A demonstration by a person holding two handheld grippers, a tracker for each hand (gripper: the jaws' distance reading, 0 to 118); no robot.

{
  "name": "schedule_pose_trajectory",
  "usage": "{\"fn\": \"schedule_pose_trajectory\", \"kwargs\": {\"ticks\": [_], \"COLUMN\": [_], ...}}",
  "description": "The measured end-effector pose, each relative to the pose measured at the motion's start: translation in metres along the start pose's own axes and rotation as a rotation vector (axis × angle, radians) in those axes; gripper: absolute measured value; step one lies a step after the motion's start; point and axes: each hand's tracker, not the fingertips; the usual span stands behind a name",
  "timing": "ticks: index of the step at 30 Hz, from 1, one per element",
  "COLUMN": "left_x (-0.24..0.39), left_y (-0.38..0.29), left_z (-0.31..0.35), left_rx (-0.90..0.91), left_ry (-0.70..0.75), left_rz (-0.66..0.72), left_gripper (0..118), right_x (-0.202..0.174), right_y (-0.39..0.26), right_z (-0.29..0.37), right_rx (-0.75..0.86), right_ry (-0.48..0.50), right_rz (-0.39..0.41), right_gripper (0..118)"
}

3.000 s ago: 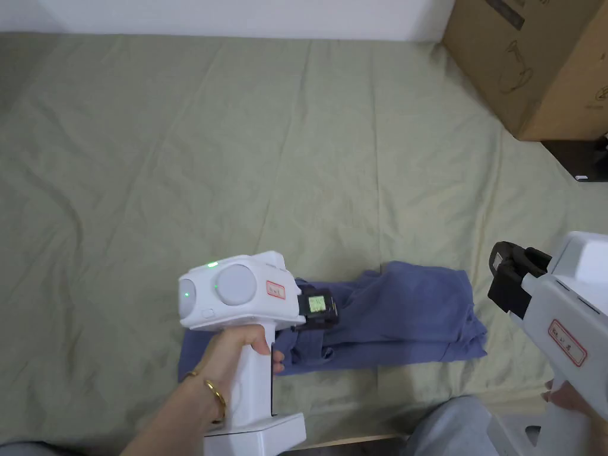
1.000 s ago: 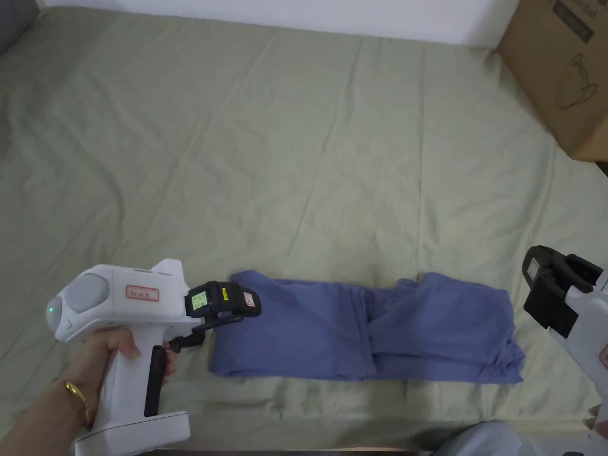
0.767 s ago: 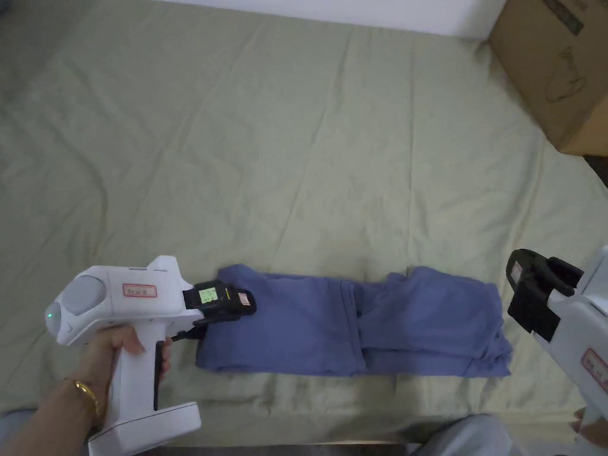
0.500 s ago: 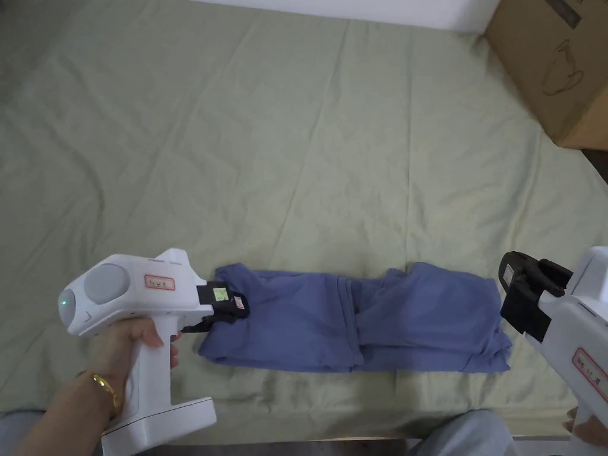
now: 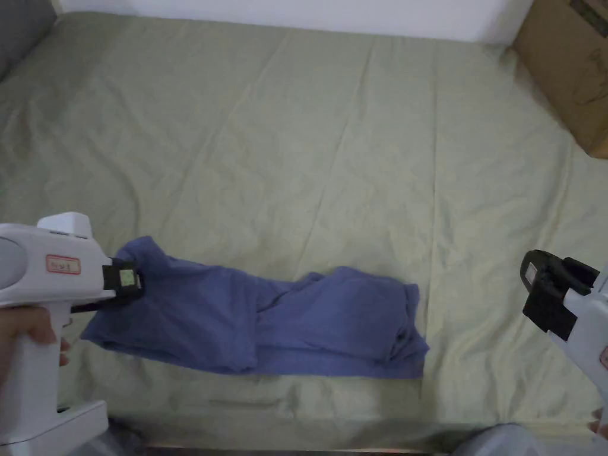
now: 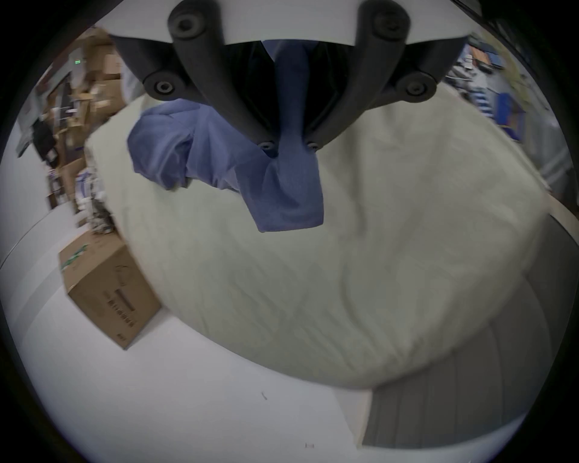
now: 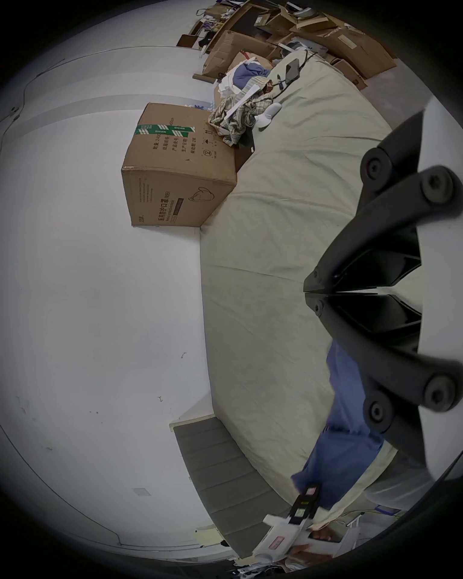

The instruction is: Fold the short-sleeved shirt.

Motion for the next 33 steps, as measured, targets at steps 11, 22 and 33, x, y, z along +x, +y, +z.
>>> {"fn": "schedule_pose_trajectory", "kwargs": {"ticks": [11, 22, 33], "left_x": [0.138, 0.272, 0.256], "left_y": [-0.019, -0.064, -0.032], "left_z": [0.036, -0.07, -0.053], "left_rx": [0.057, -0.147, -0.035], "left_ry": [-0.122, -0.178, -0.392], "left_rz": [-0.165, -0.314, -0.244], "left_gripper": [7, 22, 74], "right_x": [0.008, 0.039, 0.057], "right_y": [-0.007, -0.011, -0.014], "right_z": [0.005, 0.037, 0.046], "right_rx": [0.005, 0.033, 0.029], "right_ry": [0.018, -0.062, -0.111], "right_rz": [-0.047, -0.082, -0.11], "right_gripper": [0, 0, 0]}}
